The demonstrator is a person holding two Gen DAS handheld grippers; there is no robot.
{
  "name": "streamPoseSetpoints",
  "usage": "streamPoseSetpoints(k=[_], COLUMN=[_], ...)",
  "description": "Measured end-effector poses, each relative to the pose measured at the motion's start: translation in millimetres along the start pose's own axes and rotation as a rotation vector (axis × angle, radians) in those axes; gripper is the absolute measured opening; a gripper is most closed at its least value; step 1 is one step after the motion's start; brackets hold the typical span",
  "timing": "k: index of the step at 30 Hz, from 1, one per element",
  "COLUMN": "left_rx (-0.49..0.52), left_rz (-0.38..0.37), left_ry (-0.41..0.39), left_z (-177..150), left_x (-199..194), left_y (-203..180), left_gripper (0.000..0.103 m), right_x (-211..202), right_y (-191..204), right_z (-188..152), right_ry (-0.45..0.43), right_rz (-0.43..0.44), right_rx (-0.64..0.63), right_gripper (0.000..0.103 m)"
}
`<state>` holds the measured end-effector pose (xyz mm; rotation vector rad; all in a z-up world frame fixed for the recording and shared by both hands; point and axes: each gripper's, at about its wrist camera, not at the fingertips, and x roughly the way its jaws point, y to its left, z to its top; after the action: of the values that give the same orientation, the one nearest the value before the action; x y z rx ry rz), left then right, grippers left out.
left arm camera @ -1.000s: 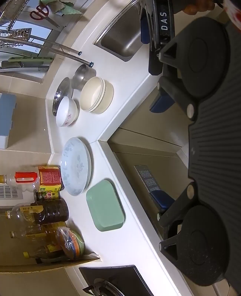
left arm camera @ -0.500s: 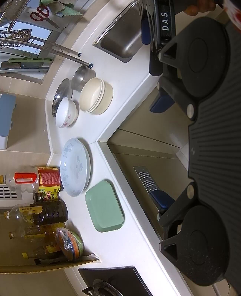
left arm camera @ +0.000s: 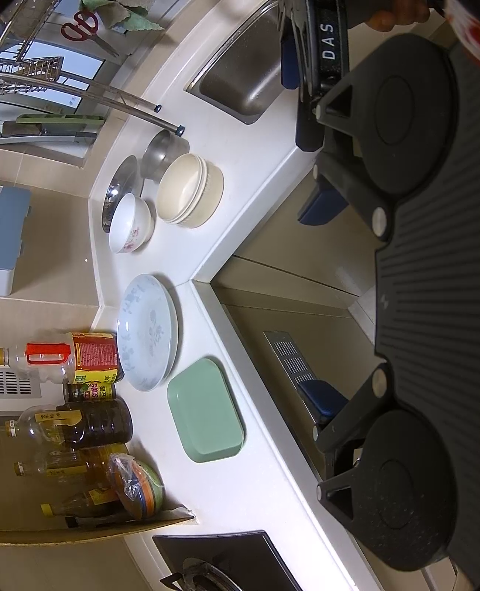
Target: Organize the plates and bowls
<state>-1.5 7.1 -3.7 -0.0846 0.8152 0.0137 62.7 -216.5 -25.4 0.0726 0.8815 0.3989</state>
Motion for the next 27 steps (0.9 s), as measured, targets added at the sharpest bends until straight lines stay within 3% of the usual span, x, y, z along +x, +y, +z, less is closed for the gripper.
streamPoseSetpoints(k=[27], left_rx=[-0.015], left_rz=[0.006], left_ry=[0.015], left_z=[4.5], left_x=[4.3], left_y=[2.1], left_gripper=[0.089], right_x=[3.7], right_y=[2.1], right_z=[2.5], right_ry=[0.007], right_rz=[0.004], right_rx=[-0.006], right_gripper=[0.102])
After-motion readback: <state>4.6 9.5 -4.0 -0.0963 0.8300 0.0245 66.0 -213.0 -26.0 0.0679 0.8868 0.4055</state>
